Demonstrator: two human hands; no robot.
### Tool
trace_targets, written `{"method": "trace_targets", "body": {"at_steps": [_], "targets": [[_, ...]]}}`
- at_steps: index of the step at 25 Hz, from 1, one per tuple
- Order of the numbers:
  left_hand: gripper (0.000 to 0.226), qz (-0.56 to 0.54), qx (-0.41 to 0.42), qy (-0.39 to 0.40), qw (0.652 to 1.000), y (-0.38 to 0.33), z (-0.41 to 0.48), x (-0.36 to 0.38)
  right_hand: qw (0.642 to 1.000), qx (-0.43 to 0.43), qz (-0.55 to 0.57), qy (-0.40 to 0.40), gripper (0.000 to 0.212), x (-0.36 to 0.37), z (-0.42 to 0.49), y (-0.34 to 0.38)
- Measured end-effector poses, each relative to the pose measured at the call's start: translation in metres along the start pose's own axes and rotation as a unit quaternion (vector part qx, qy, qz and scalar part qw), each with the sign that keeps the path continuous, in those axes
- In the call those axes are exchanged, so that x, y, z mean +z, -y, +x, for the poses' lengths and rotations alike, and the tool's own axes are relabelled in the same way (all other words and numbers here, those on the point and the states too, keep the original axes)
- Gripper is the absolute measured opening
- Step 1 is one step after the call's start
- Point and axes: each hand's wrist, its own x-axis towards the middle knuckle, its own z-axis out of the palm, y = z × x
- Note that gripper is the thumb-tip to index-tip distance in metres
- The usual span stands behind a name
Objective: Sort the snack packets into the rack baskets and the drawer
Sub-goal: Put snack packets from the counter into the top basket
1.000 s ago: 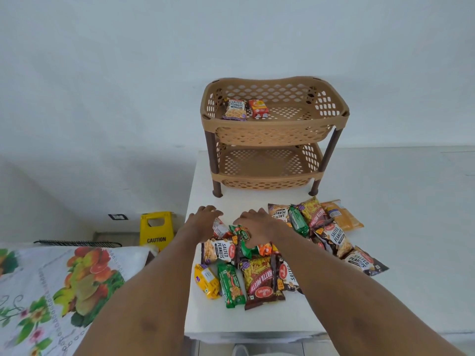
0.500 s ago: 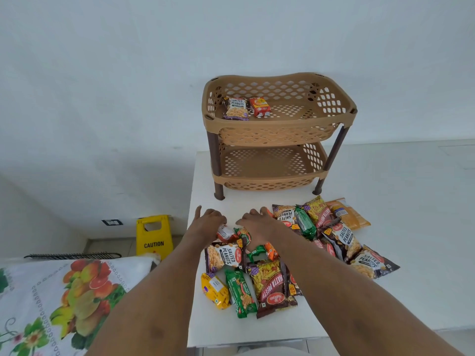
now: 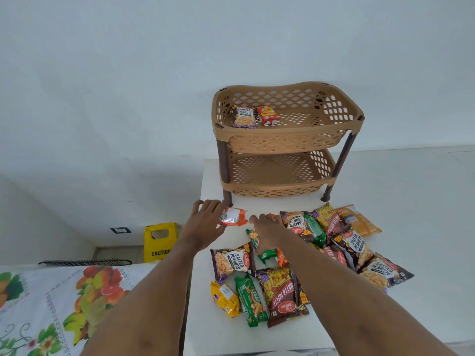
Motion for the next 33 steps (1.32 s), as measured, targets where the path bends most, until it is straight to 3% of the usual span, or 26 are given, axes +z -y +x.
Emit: {"method": "trace_targets", "body": {"at_steps": [4,7,9,14,18,20,22,25,28,30,33], "targets": [[0.056,-0.004,0.015,-0.155,0.988,-0.010,0.023,-0.029,0.989,-0.097,0.100,-0.056,0.094,-0.010,-0.006,-0.007],[0.059,-0.031,0.021,-0.225,0.974,-0.022,0.064,-0.071,0.963,-0.145,0.069,-0.217,0.088,-0.038,-0.016,-0.010],[0.054,-0.060,0.025,-0.279,0.958,-0.033,0.096,-0.105,0.931,-0.153,0.056,-0.328,0.083,-0.066,-0.024,-0.013],[0.049,-0.121,-0.009,-0.366,0.923,-0.045,0.168,-0.173,0.840,-0.152,0.120,-0.507,0.073,-0.150,-0.047,-0.039],[0.040,-0.136,-0.089,-0.298,0.941,-0.038,0.215,-0.192,0.735,-0.150,0.259,-0.609,0.075,-0.221,-0.064,-0.056],[0.038,-0.125,-0.166,-0.228,0.951,-0.035,0.234,-0.190,0.700,-0.099,0.373,-0.600,0.079,-0.254,-0.059,-0.062],[0.044,-0.140,-0.192,-0.175,0.955,-0.032,0.247,-0.187,0.697,-0.021,0.460,-0.550,0.081,-0.280,-0.046,-0.072],[0.043,-0.169,-0.201,-0.110,0.959,-0.029,0.262,-0.183,0.753,0.080,0.482,-0.441,0.076,-0.297,-0.018,-0.087],[0.040,-0.119,-0.255,0.033,0.959,-0.027,0.276,-0.182,0.785,0.119,0.521,-0.312,0.094,-0.297,0.011,-0.093],[0.042,-0.083,-0.277,0.118,0.950,-0.027,0.282,-0.182,0.812,0.134,0.499,-0.272,0.096,-0.292,0.031,-0.093],[0.055,-0.057,-0.294,0.164,0.940,-0.024,0.287,-0.176,0.850,0.163,0.448,-0.227,0.085,-0.286,0.056,-0.090]]}}
